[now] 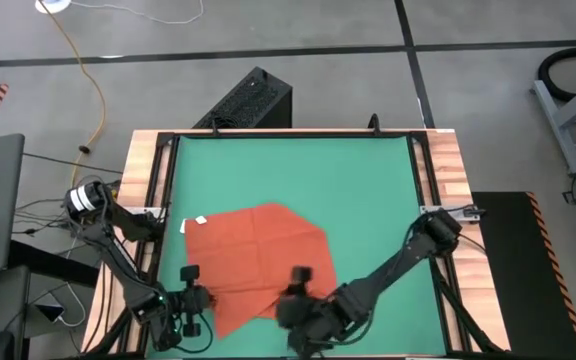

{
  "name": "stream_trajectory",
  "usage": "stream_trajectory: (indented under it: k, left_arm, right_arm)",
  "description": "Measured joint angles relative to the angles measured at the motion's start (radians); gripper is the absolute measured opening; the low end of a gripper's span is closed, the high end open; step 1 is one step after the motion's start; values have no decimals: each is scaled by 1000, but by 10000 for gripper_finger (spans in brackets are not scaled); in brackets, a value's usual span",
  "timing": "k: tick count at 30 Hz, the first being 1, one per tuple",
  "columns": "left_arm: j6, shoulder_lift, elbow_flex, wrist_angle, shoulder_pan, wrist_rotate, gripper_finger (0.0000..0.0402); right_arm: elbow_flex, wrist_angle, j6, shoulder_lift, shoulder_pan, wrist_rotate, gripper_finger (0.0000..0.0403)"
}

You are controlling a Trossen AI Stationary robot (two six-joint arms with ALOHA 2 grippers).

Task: Roll towel
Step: Fold the orange towel

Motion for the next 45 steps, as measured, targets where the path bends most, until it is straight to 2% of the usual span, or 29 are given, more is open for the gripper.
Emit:
stream_trajectory:
  k: [3,7,11,19,22,24,29,35,45]
  left_arm:
    - [57,0,0,40,15,-9,0]
    - [104,0,0,67,31,-37,0]
    - [112,0,0,81,47,-79,0]
    - [146,0,0,133,113,-89,0]
    - [170,0,0,165,138,-88,0]
    - [189,0,0,181,154,-90,0]
    - [201,0,1,213,175,-99,0]
    - [222,0,1,222,176,-165,0]
    - [234,0,1,234,176,-189,0]
  right_arm:
    - [-78,260,-150,0,-32,-112,165]
    - [-156,496,-220,20,-67,-156,156]
    - [-169,623,-273,115,-63,-199,148]
    - [-35,639,-320,280,-32,-189,144]
    - [44,592,-371,349,-16,-132,144]
    - [101,535,-362,384,-7,-44,144]
    - [213,412,-160,444,3,83,144]
    - [216,418,83,445,2,97,144]
    - [212,428,288,446,-21,88,143]
